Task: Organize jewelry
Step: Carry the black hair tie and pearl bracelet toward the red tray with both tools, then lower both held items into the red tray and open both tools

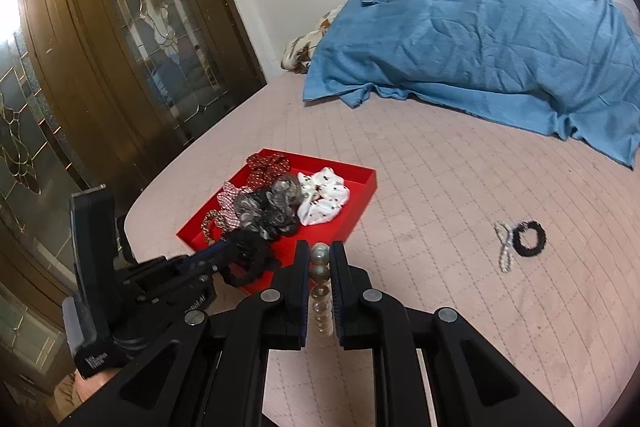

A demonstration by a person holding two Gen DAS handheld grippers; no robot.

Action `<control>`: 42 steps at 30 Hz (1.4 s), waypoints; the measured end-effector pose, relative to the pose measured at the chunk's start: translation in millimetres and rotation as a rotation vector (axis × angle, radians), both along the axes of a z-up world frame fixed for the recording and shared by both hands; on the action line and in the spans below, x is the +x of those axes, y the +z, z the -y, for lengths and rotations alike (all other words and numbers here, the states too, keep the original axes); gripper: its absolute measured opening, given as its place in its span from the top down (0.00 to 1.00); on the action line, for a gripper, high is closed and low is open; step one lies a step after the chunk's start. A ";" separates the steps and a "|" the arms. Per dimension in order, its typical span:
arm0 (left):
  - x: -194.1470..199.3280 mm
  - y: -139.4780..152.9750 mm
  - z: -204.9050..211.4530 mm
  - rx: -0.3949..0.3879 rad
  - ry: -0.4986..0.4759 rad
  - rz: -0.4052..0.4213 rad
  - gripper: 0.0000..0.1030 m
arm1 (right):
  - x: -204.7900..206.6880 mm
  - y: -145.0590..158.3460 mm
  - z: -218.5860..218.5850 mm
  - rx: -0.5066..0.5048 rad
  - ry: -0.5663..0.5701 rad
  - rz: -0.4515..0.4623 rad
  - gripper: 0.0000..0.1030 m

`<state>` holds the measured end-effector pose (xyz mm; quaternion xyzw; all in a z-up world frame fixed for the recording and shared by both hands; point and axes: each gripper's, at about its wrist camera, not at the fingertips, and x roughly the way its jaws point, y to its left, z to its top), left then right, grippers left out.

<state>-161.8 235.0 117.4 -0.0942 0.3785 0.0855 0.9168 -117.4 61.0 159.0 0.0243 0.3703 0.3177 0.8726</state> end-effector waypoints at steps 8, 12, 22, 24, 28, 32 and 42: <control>4.3 -6.3 -11.1 -0.029 0.006 -0.009 0.94 | 10.1 6.5 -25.6 -0.021 0.029 0.014 0.89; 6.2 -9.1 -13.3 -0.043 0.008 -0.014 0.94 | 15.2 7.4 -38.2 -0.032 0.044 0.017 0.89; 12.5 -21.1 -23.7 -0.086 0.011 -0.044 0.94 | 31.9 3.4 -67.9 -0.062 0.084 0.010 0.89; 13.8 -24.4 -25.4 -0.100 0.011 -0.052 0.94 | 36.8 1.1 -72.7 -0.060 0.090 0.001 0.89; 17.8 -31.1 -27.3 -0.116 0.013 -0.069 0.94 | 49.0 -7.3 -83.7 -0.066 0.102 -0.021 0.89; 21.4 -37.7 -29.0 -0.115 0.023 -0.087 0.94 | 64.6 -23.0 -93.8 -0.087 0.107 -0.051 0.89; 26.7 -44.4 -29.7 -0.101 0.031 -0.101 0.94 | 92.4 -69.2 -99.6 -0.121 0.083 -0.159 0.89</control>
